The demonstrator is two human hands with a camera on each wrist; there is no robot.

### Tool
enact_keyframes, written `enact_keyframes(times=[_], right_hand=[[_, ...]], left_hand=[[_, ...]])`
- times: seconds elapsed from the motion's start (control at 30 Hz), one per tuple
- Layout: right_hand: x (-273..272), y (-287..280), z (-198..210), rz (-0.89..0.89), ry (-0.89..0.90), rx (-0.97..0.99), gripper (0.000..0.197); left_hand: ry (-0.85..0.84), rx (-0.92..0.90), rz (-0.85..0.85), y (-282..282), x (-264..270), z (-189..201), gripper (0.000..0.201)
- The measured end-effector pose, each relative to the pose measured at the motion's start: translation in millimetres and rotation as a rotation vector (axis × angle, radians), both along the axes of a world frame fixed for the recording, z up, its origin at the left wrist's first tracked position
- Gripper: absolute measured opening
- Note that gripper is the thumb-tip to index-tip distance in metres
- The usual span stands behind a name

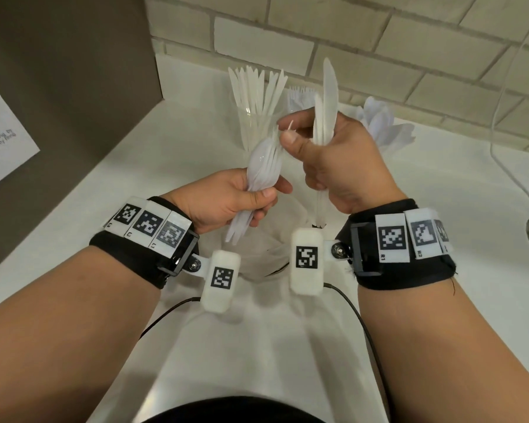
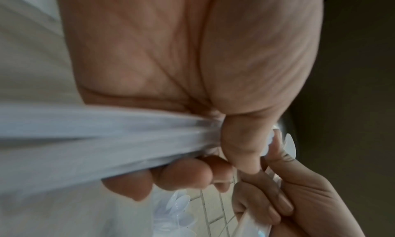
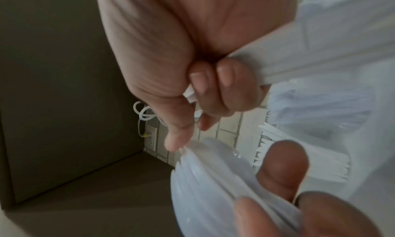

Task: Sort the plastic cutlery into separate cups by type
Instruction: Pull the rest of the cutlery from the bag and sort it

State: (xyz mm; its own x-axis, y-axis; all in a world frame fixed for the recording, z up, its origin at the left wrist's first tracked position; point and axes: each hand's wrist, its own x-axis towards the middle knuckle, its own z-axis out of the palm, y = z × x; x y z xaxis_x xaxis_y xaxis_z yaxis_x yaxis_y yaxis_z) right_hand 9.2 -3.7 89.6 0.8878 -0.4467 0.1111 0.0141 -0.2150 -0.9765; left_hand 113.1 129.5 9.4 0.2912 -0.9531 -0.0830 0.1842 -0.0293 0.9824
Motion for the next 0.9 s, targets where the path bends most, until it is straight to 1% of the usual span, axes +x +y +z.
enact_keyframes(times=[0.07, 0.13, 0.17, 0.2, 0.23, 0.27, 0.3, 0.37, 0.4, 0.47, 0.53, 0.6, 0.67, 0.7, 0.77, 0.83, 0.9], right_hand=[[1, -1, 1, -0.044, -0.069, 0.052, 0.012], [1, -3, 3, -0.05, -0.126, 0.076, 0.01], [1, -4, 4, -0.023, -0.121, 0.049, 0.006], [0, -5, 4, 0.016, -0.094, 0.0, 0.008], [-2, -6, 3, 0.065, -0.047, -0.056, 0.015], [-3, -7, 2, 0.114, 0.008, -0.108, 0.02], [-4, -8, 1, 0.156, 0.055, -0.15, 0.022], [-5, -7, 1, 0.205, 0.098, -0.201, 0.014], [-5, -7, 1, 0.209, 0.101, -0.211, 0.011], [-5, -7, 0, 0.192, 0.073, -0.215, 0.01], [-5, -7, -2, 0.16, 0.035, -0.178, 0.008], [-5, -5, -4, 0.155, 0.012, -0.112, 0.006], [-6, 0, -4, 0.193, 0.004, -0.002, 0.009], [-7, 3, -3, 0.206, 0.006, 0.035, 0.011], [-6, 6, -2, 0.177, 0.006, 0.048, 0.009], [-3, 3, -3, 0.102, -0.006, 0.011, 0.003], [0, 0, -3, 0.052, -0.011, 0.008, 0.003]], left_hand=[[0.015, 0.009, -0.016, 1, 0, -2, 0.026], [0.017, 0.01, -0.038, 3, 0, -2, 0.026], [0.016, 0.005, -0.055, 4, 1, -2, 0.026], [0.021, -0.005, -0.077, 5, 1, -2, 0.027], [0.034, -0.018, -0.106, 5, 2, -2, 0.032], [0.051, -0.025, -0.137, 6, 2, -1, 0.043], [0.071, -0.027, -0.168, 6, 3, -1, 0.054], [0.105, -0.036, -0.213, 6, 4, -2, 0.063], [0.118, -0.041, -0.225, 6, 4, -2, 0.064], [0.152, -0.047, -0.232, 6, 5, -4, 0.065], [0.193, -0.054, -0.225, 7, 7, -5, 0.069], [0.21, -0.062, -0.215, 7, 8, -5, 0.065], [0.214, -0.062, -0.197, 7, 8, -4, 0.058], [0.21, -0.055, -0.19, 6, 8, -3, 0.06], [0.215, -0.051, -0.183, 5, 7, -3, 0.062], [0.238, -0.069, -0.177, 6, 7, -3, 0.057], [0.267, -0.09, -0.157, 7, 8, -5, 0.051]])
